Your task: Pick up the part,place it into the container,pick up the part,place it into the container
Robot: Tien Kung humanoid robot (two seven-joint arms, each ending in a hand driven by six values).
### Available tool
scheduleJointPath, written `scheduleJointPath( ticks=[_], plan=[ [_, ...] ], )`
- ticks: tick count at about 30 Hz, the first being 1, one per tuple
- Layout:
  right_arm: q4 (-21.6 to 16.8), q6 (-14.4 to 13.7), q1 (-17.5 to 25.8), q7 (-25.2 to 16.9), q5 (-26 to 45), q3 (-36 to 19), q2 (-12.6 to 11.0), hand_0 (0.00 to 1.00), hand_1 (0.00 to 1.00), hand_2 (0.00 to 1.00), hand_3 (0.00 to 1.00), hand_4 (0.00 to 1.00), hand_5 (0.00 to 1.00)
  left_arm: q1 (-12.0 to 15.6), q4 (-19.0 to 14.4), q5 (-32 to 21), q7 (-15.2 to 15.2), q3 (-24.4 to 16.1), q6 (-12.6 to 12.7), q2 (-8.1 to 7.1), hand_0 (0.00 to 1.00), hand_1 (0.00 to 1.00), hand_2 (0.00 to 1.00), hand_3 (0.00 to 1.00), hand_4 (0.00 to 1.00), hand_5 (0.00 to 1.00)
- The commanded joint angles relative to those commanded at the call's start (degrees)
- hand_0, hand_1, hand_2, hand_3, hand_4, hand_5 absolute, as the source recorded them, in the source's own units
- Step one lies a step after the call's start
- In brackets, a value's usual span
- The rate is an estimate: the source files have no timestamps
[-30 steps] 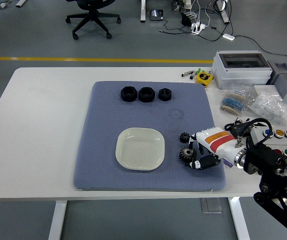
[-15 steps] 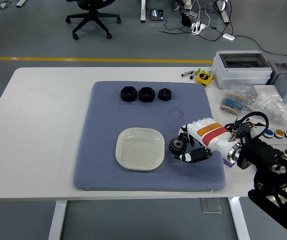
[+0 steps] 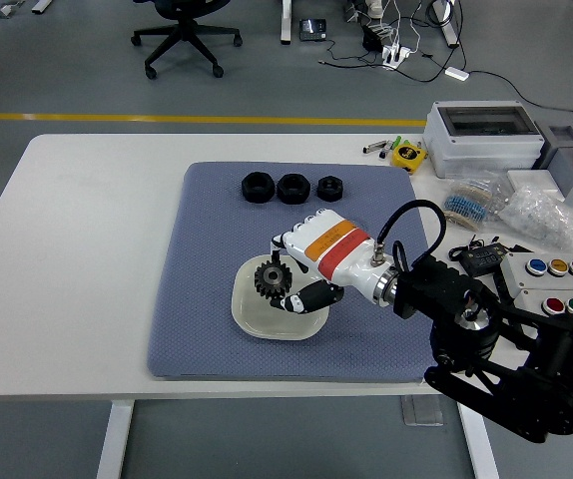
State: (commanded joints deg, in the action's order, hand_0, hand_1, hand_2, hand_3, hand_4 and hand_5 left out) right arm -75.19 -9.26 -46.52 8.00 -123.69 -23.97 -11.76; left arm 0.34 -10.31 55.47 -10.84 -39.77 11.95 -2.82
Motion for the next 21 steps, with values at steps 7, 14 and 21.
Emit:
scheduleJointPath(
  ticks=[7, 14, 21],
  plan=[
    [4.2, 4.0, -3.6, 0.3, -1.2, 3.3, 2.2, 0.166, 0.264, 0.428, 0.580, 0.998, 0.668, 0.0, 0.0, -0.6, 0.3, 0.7, -0.3, -0.30, 0.271, 0.434, 0.470, 0.331, 0.855, 0.737],
    [6.0, 3.8, -3.3, 0.2, -1.9, 3.2, 2.8, 0.271, 0.385, 0.596, 0.706, 0.998, 0.671, 0.3, 0.0, -0.3, 0.1, 0.5, -0.4, -0.37, 0.270, 0.433, 0.470, 0.331, 0.855, 0.739],
    [6.0, 2.3, -2.7, 0.2, -2.3, -0.2, 1.3, 0.279, 0.396, 0.612, 0.701, 0.998, 0.670, 0.5, 0.0, 0.4, -0.2, 0.0, -0.5, -0.40, 0.270, 0.434, 0.470, 0.331, 0.854, 0.739]
  ],
)
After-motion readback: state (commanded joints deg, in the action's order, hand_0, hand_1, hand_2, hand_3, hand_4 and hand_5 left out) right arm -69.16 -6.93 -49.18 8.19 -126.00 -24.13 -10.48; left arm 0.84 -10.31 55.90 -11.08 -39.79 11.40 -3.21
